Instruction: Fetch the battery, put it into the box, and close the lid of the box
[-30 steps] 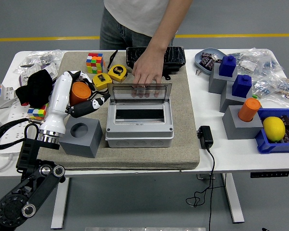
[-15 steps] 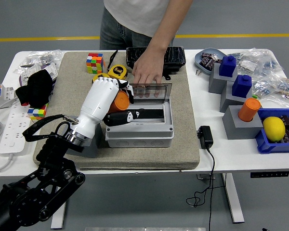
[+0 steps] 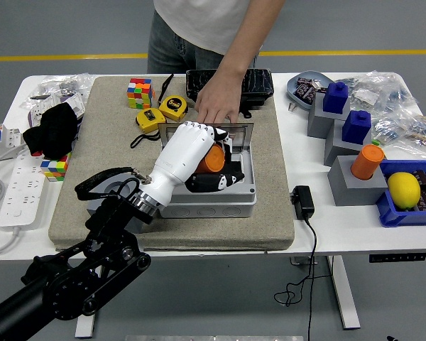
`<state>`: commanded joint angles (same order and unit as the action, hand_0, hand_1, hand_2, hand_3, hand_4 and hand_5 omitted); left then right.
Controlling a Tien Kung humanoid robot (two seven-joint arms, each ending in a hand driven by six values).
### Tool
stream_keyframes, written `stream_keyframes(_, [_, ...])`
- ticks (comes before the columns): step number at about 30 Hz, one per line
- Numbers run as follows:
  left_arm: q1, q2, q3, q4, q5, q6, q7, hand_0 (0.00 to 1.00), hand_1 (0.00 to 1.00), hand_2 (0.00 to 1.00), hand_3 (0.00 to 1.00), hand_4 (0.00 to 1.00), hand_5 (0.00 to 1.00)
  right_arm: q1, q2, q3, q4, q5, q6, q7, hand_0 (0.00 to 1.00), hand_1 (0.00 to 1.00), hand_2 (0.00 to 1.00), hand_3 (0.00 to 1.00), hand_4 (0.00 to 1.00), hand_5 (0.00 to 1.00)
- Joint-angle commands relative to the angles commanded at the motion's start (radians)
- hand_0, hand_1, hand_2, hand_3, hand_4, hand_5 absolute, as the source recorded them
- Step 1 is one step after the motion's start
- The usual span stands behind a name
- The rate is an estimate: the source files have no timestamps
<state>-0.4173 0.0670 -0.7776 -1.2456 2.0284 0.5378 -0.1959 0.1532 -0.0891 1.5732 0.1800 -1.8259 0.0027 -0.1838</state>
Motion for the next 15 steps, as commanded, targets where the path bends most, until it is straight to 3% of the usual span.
stream_keyframes(10, [-0.038, -0.041, 0.008, 0.099, -0.032, 0.013, -0.015, 0.053, 0.002, 0.002, 0.002, 0.944, 0.163, 0.002, 0.001, 0.000, 0.000, -0.002, 0.000, -0.001, 0.830, 0.728, 0.667, 0.647, 0.998, 0.846])
stream_keyframes(15, [-0.072, -0.053, 0.045, 0.158, -0.082, 0.025, -0.030, 0.053, 0.002, 0.002, 0.002, 0.958, 0.175, 0.003, 0.000, -0.002, 0.000, -0.001, 0.000, 0.000, 0.829, 0.728, 0.667, 0.645, 0.998, 0.845])
